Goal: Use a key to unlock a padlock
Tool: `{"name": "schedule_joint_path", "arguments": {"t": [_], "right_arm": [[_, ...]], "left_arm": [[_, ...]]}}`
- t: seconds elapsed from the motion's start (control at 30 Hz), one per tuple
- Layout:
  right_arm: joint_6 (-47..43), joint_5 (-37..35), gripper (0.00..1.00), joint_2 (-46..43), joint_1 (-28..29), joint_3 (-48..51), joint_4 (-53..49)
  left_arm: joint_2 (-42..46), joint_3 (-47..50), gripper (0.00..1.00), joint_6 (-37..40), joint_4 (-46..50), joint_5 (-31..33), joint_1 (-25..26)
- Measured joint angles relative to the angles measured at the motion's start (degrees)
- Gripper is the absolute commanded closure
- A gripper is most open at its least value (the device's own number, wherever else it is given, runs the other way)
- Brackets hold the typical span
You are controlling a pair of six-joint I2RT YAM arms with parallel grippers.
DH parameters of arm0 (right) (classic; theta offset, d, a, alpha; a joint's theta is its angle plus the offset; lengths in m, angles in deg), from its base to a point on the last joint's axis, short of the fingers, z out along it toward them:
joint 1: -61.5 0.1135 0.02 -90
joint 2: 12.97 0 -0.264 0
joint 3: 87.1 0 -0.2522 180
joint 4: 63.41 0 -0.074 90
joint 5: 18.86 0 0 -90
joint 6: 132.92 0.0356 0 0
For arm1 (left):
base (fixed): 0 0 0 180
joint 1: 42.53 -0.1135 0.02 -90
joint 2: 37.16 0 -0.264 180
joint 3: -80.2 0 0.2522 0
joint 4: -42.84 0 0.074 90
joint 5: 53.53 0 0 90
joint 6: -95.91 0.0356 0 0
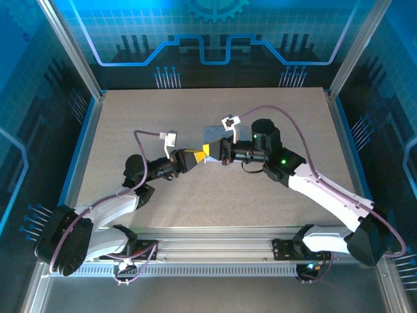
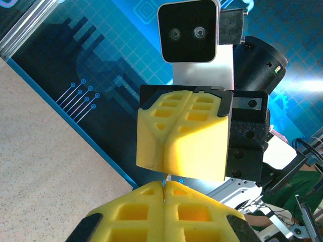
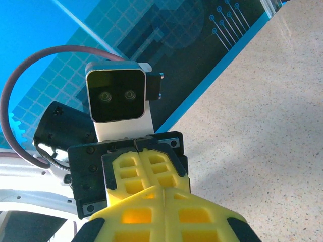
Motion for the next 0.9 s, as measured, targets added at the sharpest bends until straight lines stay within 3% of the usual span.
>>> {"name": "schedule_joint_path", "arguments": {"t": [0.07,0.13,0.27,0.53,0.7,0.9], "right_arm": [[0.15,-1.07,0.57,-0.13,0.13,0.00,-0.72],[-0.37,-2.95,0.52,-0.66,0.22,-0.02,-2.45],[-0.85,-7.98,0.52,-3.21,-0.28,-0.11,-7.72],[0.52,-24.33,0.52,-2.93,-0.39,1.20,-19.12],[1.86,-35.26,0.55,6.21,4.20,3.85,-22.10],[2.21,-43.41,0.52,17.18,4.90,3.87,-21.07]], "left_arm": [[0.22,0.02,1.00,0.63,0.39,0.02,0.00],[1.29,0.13,1.00,2.16,2.45,0.22,0.00],[7.02,0.50,1.00,8.04,12.31,1.38,0.00],[23.26,-0.94,1.00,25.88,44.19,7.08,0.00],[27.87,-1.70,1.00,32.98,58.40,10.29,0.00],[29.05,-1.70,1.00,36.20,66.03,11.39,0.00]]}}
